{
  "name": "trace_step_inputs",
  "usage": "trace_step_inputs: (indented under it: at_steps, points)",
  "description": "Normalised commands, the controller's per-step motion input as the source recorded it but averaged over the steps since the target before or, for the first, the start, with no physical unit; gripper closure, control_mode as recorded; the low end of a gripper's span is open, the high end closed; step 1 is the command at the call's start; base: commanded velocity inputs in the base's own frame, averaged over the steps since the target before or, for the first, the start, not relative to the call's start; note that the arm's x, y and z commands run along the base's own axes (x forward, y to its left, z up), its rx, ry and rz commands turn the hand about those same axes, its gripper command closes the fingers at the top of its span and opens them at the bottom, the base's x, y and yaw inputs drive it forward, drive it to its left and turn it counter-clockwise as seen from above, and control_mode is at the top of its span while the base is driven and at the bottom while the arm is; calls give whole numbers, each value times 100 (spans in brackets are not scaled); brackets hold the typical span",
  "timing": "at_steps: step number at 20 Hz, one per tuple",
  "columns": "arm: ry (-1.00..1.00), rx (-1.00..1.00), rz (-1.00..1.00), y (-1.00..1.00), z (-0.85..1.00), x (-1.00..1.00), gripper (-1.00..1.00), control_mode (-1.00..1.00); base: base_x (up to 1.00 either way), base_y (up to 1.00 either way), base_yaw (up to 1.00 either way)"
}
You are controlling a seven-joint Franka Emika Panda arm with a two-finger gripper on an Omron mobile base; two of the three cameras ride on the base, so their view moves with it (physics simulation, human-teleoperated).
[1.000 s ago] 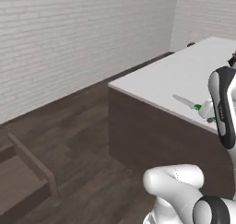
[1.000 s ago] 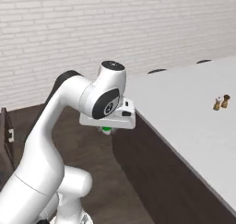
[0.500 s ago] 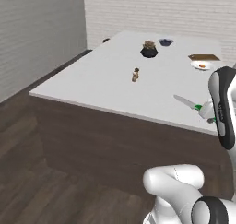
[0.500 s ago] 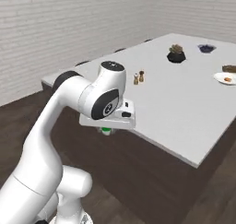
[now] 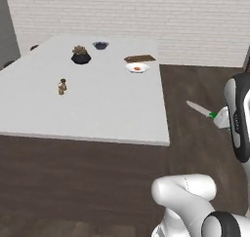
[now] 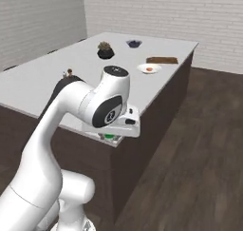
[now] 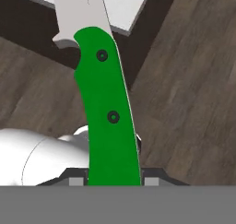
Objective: Pick up the knife from the drawer and place it on the cutting board. Then place the meat from the plate to the cutting board.
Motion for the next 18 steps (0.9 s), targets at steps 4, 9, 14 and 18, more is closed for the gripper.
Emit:
trace_step_inputs:
  at_steps: [4,9,14,18]
  points:
    - [0,0,0,0,0,0,100,100,77,-100,-27]
    - [0,0,0,0,0,0,100,100,99,-100,-12]
    - [0,0,0,0,0,0,100,100,100,-97,3]
    - [0,0,0,0,0,0,100,100,100,-71,31]
